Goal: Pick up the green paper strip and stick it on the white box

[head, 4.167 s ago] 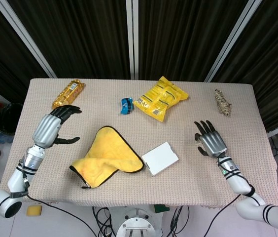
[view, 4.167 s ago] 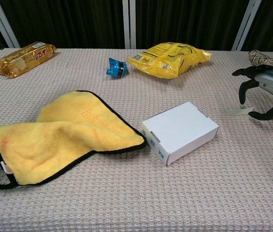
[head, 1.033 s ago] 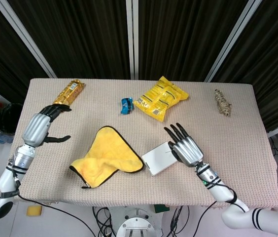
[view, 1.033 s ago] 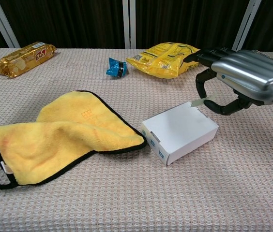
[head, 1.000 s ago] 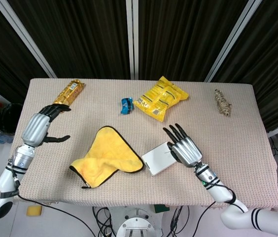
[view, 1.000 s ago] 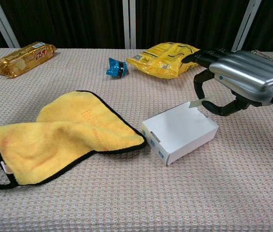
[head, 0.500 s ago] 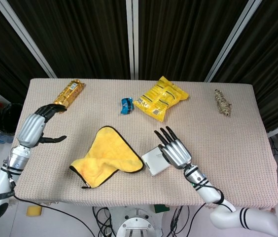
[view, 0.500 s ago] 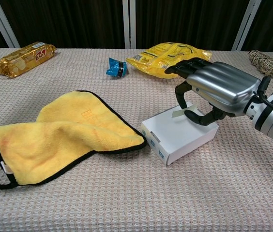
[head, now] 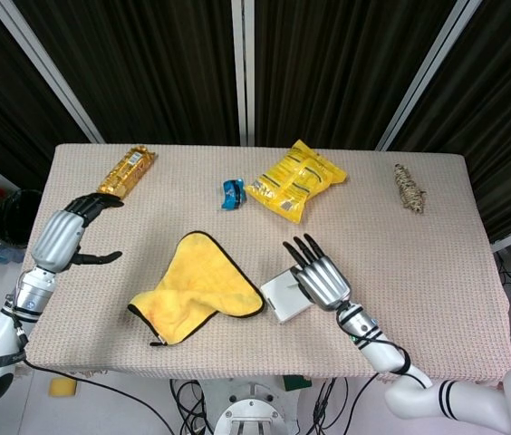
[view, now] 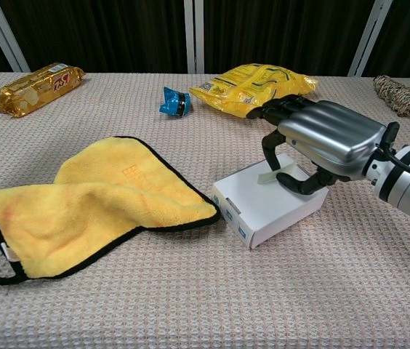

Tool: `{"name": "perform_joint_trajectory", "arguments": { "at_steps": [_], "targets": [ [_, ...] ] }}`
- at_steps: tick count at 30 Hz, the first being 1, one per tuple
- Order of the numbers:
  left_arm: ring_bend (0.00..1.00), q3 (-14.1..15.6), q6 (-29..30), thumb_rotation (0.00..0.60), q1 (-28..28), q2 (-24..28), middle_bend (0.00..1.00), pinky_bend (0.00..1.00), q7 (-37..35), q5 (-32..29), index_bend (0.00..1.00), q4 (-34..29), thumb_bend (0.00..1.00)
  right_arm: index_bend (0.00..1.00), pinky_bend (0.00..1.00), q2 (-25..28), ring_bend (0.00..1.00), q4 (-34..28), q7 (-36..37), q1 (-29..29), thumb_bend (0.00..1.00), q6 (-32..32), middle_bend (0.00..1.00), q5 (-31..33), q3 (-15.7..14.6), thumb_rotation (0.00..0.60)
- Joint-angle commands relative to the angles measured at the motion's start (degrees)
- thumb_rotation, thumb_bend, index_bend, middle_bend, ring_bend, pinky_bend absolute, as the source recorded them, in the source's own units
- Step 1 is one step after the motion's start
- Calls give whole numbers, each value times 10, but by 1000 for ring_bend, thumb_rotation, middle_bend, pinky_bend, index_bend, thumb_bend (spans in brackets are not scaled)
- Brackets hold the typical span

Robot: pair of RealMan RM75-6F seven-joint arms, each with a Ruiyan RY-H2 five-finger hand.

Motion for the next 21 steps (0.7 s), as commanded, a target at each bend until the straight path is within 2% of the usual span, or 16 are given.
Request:
{"name": "perform_joint_trajectory", "arguments": {
  "at_steps": [1, 21],
  "targets": [
    [179, 0, 0, 600, 0, 0, 227, 208, 0, 0, 254, 0, 41, 596, 0, 2, 0, -2, 1, 0, 345, 0, 41, -1, -1, 600],
    [179, 2, 1, 600, 1, 2, 227, 208, 0, 3, 255, -2, 41, 520, 0, 22, 0, -25, 4, -4, 318, 2, 31, -6, -12, 600]
  ]
}}
